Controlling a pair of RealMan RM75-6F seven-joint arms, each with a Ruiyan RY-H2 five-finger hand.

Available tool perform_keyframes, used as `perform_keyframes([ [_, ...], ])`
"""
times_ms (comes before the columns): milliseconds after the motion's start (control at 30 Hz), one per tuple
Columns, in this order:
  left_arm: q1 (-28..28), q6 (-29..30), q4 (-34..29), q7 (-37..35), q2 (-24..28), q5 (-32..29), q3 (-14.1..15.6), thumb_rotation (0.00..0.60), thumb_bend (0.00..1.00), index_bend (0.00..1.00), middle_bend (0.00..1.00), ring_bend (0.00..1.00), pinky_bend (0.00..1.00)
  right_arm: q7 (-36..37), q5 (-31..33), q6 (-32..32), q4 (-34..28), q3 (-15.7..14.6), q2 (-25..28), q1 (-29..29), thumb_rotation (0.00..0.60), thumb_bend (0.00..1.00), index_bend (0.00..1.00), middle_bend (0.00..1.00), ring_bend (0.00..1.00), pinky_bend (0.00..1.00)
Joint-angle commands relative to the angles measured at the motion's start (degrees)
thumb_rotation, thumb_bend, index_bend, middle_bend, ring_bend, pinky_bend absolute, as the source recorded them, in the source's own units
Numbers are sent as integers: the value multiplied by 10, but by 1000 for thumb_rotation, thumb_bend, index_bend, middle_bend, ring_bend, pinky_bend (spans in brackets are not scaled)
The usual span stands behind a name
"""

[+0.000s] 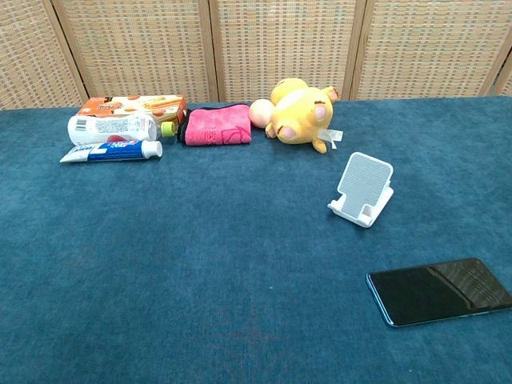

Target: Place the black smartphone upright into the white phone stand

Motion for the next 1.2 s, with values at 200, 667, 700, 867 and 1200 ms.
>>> perform_keyframes([
  [200, 2, 4, -1, -2, 0, 2, 0, 600, 0, 0, 0, 0, 0, 14, -17, -14, 0, -10, 4, 7, 600, 0, 0, 0, 0, 0],
  [667, 4, 8, 2, 3, -5, -10, -8, 600, 0, 0, 0, 0, 0, 59, -71, -223, 44, -43, -42, 128, 600, 0, 58, 76, 1, 119],
  [700, 2, 4, 4, 5, -6, -14, -9, 600, 0, 0, 0, 0, 0, 53, -62, -236, 46, -41, -53, 134, 600, 0, 63, 81, 2, 123],
  [867, -4, -12, 3, 15, -9, -26, -12, 600, 0, 0, 0, 0, 0, 16, -50, -253, 70, -34, -100, 152, 600, 0, 126, 137, 49, 156],
  [1200, -5, -12, -2, 17, -8, -33, -15, 600, 0, 0, 0, 0, 0, -4, -48, -258, 99, -36, -137, 166, 600, 1, 289, 259, 200, 289],
])
